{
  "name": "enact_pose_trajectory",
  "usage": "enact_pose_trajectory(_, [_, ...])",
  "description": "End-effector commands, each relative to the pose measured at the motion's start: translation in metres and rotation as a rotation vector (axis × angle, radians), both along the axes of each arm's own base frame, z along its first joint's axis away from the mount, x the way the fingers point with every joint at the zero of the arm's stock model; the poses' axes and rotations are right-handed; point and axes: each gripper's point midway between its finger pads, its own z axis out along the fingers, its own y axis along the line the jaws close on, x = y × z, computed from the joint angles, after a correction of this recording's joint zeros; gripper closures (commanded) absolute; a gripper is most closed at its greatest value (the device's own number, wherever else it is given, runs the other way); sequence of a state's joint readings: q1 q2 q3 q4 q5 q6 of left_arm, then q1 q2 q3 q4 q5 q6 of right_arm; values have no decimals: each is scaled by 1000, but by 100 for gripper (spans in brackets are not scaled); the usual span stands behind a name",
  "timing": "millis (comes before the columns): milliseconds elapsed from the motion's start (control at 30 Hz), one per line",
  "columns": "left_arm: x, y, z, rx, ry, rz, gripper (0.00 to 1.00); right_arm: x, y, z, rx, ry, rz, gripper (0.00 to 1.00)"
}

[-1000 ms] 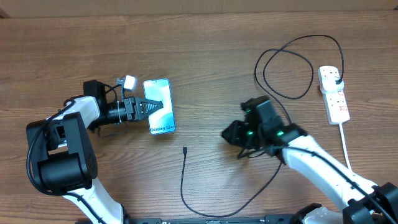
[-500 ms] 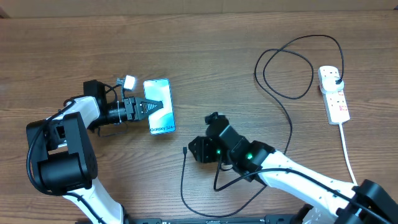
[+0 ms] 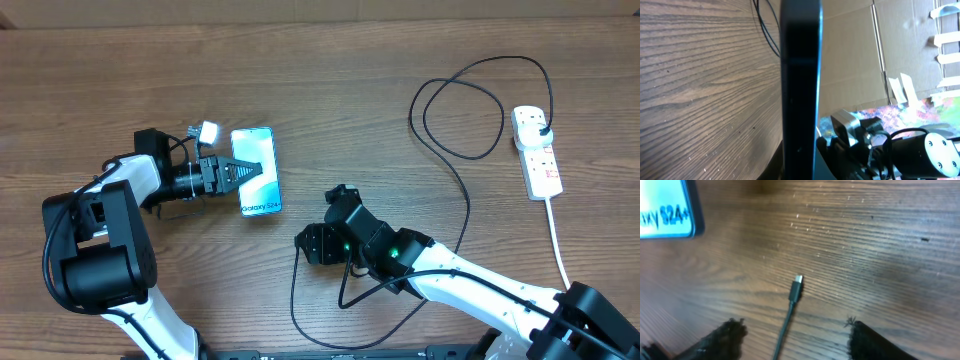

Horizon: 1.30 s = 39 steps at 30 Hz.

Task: Plug charger to phone and switch on socket
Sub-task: 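Lower the right gripper over the black USB-C plug and align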

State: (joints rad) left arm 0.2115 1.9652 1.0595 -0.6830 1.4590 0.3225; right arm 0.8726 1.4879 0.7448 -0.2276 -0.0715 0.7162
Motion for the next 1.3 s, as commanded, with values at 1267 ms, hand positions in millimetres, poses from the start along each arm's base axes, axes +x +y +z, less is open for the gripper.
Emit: enact_pose_trajectory(1267, [2, 1, 12, -28, 3, 7, 96, -6, 35, -1, 92, 6, 20, 34])
